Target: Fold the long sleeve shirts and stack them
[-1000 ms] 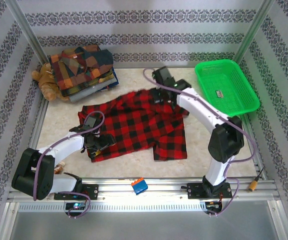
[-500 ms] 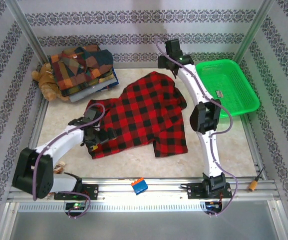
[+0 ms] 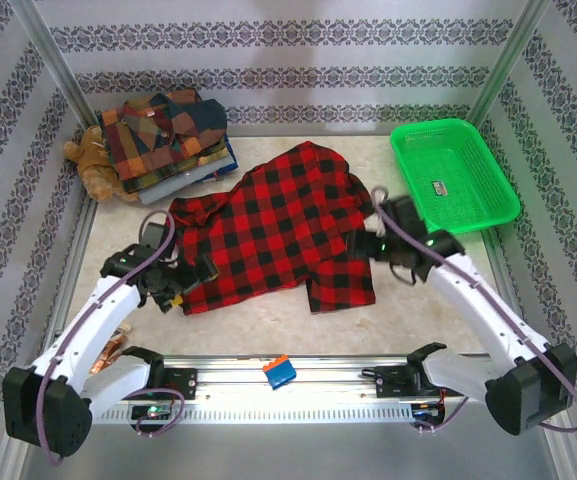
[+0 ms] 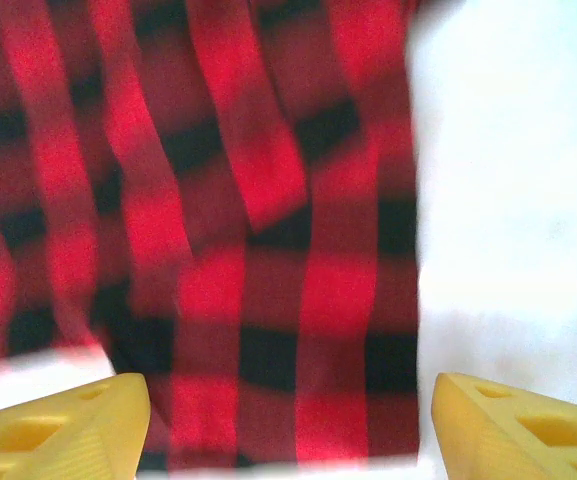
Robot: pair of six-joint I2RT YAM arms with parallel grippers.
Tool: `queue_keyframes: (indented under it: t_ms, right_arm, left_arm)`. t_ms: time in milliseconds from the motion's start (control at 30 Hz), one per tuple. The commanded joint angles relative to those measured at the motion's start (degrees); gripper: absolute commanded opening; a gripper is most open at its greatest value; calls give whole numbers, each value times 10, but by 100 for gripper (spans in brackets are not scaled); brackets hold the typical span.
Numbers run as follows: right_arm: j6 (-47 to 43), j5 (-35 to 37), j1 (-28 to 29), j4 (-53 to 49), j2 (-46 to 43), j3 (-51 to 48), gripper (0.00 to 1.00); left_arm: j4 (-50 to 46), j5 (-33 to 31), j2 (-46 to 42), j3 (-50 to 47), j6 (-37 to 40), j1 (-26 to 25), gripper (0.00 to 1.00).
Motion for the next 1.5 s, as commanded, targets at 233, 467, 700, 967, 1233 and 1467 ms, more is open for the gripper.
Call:
queue_keyframes:
  t_ms: [233, 467, 700, 967, 1233, 1467]
  right_arm:
    - [121, -23, 5, 5, -17, -136, 74]
    - [126, -32, -50, 32, -9, -156, 74]
    - [122, -81, -53, 108, 91, -149, 63]
    - [133, 2, -71, 51, 105, -153, 7]
    - [170, 2, -70, -12, -30, -196, 0]
    - [123, -42, -74, 44, -9, -171, 59]
  left_arm:
    - [86, 10, -26, -101, -106, 9, 94]
    - [178, -13, -15, -175, -146, 12, 79]
    - [261, -42, 32, -186, -136, 14, 38]
    - [180, -77, -4, -172, -87, 46, 11]
    - [129, -75, -73, -184, -76, 72, 7]
    - [131, -66, -88, -177, -85, 73, 6]
